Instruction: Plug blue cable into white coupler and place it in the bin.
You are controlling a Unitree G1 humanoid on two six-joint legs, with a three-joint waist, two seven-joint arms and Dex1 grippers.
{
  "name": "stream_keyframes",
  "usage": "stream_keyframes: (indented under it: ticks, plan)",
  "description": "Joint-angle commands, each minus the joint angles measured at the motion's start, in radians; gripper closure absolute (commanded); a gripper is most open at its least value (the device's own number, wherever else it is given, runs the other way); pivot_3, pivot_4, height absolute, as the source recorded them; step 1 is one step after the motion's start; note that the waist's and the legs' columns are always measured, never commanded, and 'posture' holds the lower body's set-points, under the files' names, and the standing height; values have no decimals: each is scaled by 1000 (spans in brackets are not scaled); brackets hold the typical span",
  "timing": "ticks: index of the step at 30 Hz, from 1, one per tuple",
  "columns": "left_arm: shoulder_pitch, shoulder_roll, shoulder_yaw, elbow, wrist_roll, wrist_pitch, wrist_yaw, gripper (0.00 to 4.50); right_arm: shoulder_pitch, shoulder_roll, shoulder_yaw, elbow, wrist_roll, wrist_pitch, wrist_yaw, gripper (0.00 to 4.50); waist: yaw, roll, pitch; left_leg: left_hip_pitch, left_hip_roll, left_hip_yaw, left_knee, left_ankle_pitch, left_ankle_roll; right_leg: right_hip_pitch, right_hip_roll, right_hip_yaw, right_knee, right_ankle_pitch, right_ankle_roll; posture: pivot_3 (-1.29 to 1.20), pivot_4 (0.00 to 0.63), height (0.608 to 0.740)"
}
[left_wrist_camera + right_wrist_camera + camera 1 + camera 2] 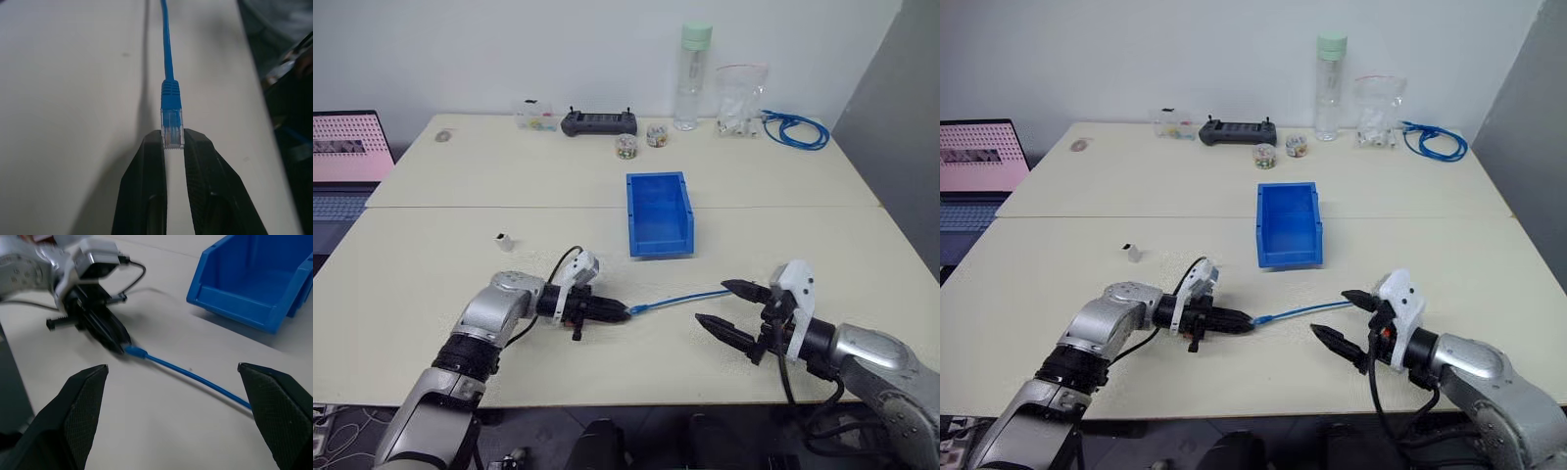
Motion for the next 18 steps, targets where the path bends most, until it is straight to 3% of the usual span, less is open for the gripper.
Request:
stream_keyframes:
  ticks: [1, 4, 9, 18]
  plan:
    - [-34, -53, 168, -153, -254, 405, 128, 4271, 37, -9, -59, 54, 463, 62, -187, 0, 0, 0, 0, -1, 0, -1, 0, 0, 0, 0, -1, -1, 0, 0, 0, 0, 150, 740]
    - [-22, -120, 268, -219, -364, 576, 237, 4271, 24, -9, -6, 106, 644, 18, -327, 0, -6, 1, 1, 0, 0, -1, -1, 0, 0, 0, -1, -1, 0, -1, 1, 0, 150, 740]
    - [42, -180, 340, -331, -475, 714, 342, 4271, -53, 21, 90, 159, 760, -57, -464, 0, -16, 2, 3, 3, 0, 1, -2, 0, 0, 0, 2, 2, 0, -2, 1, 0, 150, 740]
    - [63, -216, 403, -345, -582, 770, 460, 4271, -131, -1, 192, 188, 884, -100, -483, 0, -7, 1, 3, 2, 0, 3, -1, 0, 0, 0, 2, 4, -1, -2, 1, 0, 150, 740]
